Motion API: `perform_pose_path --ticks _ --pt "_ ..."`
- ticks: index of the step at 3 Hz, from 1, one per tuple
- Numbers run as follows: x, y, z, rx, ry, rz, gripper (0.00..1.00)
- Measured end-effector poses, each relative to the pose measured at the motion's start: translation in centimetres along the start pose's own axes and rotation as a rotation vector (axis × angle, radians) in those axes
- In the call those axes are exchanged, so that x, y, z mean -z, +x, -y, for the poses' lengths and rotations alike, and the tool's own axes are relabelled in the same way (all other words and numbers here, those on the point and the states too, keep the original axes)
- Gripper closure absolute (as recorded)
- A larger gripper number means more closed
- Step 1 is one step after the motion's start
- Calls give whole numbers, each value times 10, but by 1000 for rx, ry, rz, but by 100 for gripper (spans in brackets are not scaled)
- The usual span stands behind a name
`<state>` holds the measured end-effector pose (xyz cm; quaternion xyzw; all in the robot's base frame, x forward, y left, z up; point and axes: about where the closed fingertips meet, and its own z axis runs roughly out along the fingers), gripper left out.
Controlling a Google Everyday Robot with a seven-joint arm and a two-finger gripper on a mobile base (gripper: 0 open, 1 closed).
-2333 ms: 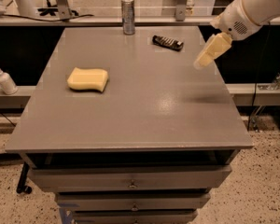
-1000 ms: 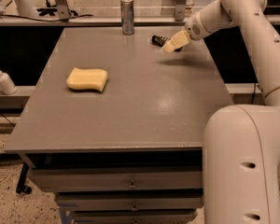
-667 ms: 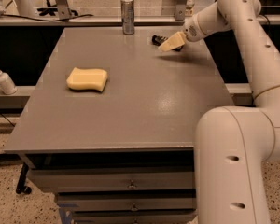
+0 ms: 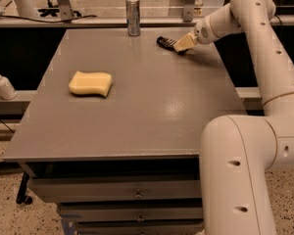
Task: Move rxbar chocolate near sponge
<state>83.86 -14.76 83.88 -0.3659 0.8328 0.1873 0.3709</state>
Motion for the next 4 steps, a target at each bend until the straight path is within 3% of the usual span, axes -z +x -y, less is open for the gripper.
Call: perform_pose_path --ticks 1,2,4 --pt "11 7 -2 24 -9 -22 88" --pt "28 13 -17 80 -60 -52 100" --pt "66 24 -86 235 -247 -103 100"
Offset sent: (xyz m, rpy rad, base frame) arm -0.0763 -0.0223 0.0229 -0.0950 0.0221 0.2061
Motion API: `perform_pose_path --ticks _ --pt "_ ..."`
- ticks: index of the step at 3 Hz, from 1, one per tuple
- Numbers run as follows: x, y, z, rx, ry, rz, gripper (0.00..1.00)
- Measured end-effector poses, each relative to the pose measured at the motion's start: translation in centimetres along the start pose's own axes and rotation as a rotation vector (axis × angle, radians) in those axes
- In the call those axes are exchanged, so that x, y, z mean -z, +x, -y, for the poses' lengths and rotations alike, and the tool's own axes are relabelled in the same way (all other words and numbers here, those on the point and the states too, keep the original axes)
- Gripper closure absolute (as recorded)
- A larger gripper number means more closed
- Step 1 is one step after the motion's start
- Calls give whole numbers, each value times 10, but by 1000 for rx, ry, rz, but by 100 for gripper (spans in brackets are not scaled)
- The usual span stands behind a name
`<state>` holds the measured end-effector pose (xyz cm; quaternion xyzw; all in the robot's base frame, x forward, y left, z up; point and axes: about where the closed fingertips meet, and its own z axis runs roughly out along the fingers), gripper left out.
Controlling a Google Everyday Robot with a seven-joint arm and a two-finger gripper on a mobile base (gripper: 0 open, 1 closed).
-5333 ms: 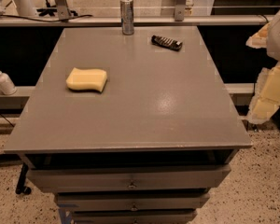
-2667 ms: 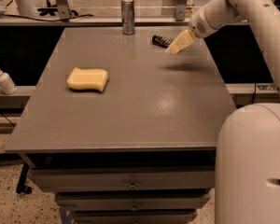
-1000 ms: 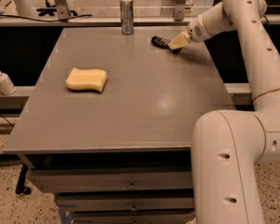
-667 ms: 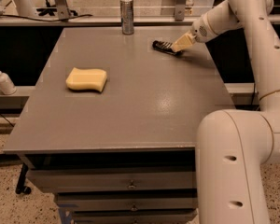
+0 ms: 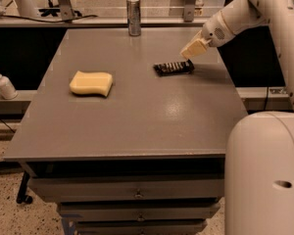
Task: Move rxbar chocolate near sponge
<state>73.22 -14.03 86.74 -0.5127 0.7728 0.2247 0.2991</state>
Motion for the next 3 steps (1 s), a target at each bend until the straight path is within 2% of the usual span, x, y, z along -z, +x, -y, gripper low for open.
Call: perform_pose_path --ticks 1,2,3 --pt "19 -25 -48 120 -28 17 100" --pt "19 -37 -91 210 -42 33 83" --pt "-5 -21 -115 247 -39 -3 60"
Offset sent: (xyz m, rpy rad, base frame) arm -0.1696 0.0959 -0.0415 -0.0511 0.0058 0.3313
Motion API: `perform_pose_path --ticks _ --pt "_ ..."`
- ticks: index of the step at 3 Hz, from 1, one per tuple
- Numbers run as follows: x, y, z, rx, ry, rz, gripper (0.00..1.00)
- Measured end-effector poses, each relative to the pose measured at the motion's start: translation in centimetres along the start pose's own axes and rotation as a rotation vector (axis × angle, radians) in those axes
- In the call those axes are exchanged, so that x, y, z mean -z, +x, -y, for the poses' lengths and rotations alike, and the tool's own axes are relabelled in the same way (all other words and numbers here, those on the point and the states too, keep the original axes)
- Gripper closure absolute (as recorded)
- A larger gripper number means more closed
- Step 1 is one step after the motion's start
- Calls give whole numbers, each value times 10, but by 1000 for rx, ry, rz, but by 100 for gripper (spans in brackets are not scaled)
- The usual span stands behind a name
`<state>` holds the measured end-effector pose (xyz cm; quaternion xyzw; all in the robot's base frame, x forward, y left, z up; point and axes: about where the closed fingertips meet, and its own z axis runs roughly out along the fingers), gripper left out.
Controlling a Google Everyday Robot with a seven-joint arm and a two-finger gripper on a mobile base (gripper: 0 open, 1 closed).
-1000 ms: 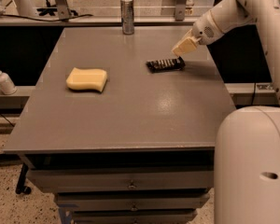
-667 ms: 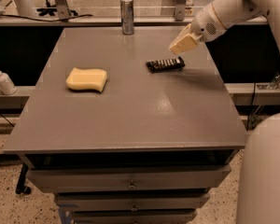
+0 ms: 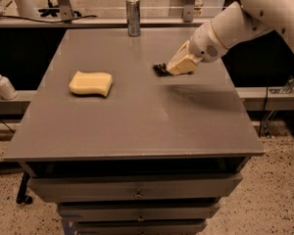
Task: Move rxbar chocolate near sponge
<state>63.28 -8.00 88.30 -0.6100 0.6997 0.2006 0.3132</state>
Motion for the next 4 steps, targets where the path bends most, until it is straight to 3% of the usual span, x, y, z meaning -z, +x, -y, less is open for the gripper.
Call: perform_pose_path --ticks 1,2,3,4 --pt "-20 11 -12 -12 -38 -19 36" --pt "-22 10 -12 -11 -41 -18 12" --pt "-11 9 2 -7 23 34 0" --pt "6 18 28 -6 130 102 0"
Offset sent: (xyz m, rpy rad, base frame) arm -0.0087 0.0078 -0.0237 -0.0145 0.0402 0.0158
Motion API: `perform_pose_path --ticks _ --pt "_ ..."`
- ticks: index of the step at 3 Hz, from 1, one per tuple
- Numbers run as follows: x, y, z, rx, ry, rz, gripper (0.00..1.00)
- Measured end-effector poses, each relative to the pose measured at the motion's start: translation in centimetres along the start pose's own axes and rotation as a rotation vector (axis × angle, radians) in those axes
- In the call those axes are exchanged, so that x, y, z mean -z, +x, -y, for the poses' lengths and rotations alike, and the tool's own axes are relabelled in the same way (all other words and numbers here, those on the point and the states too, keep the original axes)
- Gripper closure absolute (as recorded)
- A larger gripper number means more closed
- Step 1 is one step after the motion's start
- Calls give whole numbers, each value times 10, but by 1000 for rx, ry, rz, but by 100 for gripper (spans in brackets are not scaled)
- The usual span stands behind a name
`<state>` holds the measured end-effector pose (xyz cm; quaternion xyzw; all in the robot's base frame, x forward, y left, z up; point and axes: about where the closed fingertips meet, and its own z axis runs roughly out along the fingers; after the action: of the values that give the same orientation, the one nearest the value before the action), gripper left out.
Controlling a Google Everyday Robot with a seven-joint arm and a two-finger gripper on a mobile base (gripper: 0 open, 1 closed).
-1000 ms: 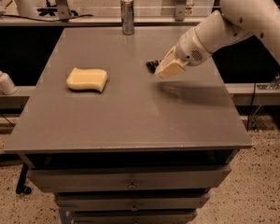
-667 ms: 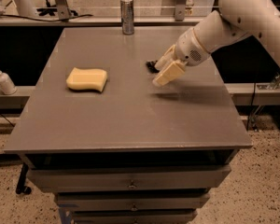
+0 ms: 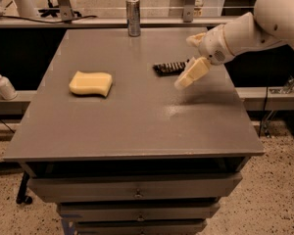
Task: Move rxbar chocolate near sponge
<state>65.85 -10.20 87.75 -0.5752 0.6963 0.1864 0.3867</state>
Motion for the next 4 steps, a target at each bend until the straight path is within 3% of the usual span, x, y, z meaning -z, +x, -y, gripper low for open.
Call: perform_pose_path --ticks 1,2,3,4 --pt "10 13 32 -24 97 49 0" --pt "4 34 55 -86 161 45 0" --pt "-10 50 64 -168 185 30 17" --pt "-20 64 66 -243 206 12 41"
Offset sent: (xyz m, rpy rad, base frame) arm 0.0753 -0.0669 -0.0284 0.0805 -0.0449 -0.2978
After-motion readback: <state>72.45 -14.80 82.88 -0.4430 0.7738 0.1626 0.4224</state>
